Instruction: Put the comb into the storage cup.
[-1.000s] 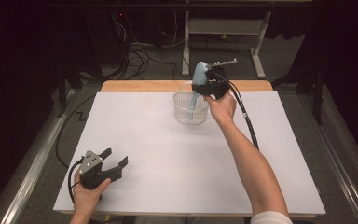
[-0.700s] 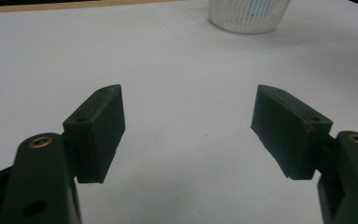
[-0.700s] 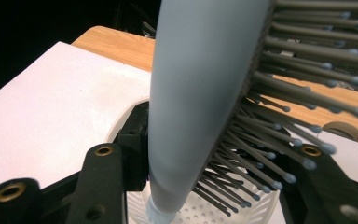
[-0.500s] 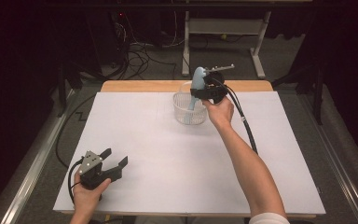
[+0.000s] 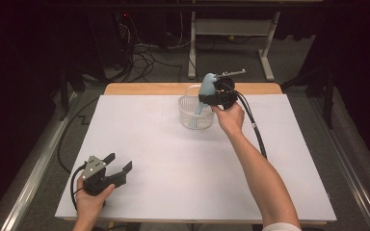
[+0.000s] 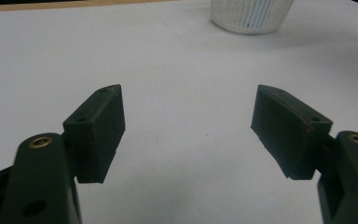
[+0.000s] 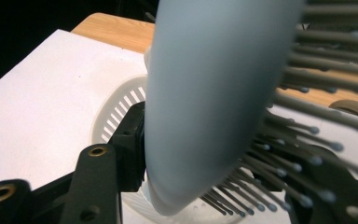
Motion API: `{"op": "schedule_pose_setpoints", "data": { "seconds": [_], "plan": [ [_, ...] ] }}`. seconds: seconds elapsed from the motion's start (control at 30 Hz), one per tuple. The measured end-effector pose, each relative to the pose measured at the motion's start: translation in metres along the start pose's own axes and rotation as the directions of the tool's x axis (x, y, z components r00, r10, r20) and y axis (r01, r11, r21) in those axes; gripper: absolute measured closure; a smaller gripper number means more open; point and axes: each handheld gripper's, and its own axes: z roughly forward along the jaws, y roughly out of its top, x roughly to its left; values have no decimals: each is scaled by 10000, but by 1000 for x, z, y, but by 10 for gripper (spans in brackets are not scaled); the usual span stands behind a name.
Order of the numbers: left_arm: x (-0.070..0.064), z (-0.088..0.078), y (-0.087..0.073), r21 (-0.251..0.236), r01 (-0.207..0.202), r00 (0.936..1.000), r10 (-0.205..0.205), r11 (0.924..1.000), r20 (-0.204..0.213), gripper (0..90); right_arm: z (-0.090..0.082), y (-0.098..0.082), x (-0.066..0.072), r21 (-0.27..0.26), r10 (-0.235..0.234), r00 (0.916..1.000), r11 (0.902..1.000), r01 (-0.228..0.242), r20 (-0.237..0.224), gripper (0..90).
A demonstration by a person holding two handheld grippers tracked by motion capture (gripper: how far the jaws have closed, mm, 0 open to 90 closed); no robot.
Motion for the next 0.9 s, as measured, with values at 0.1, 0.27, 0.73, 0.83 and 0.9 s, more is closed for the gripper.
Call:
{"op": "schedule_pose_setpoints", "data": {
  "seconds": [0.1, 0.27, 0.73, 0.83, 0.9],
  "plan": [
    [0, 0, 0, 12, -11, 10000, 11, 10000, -6, 266, -2, 0, -3, 174, 21, 10000, 9998, -22, 42, 451],
    [0, -1, 0, 2, 22, 10000, -22, 10000, -35, 266, -5, -2, -10, 426, 100, 9999, 9990, -104, 85, 414],
    [-1, 1, 0, 52, -45, 10000, 45, 10000, -70, 266, -13, -15, -31, 638, 402, 9992, 9972, -402, 6, 333],
    [-1, 0, 0, 58, -51, 10000, 52, 10000, -72, 266, -15, -17, -34, 601, 471, 9989, 9971, -467, -53, 325],
    [-2, 0, 0, 51, -40, 10000, 40, 10000, -74, 266, -17, -17, -35, 607, 413, 9991, 9973, -409, -42, 319]
  ]
}}
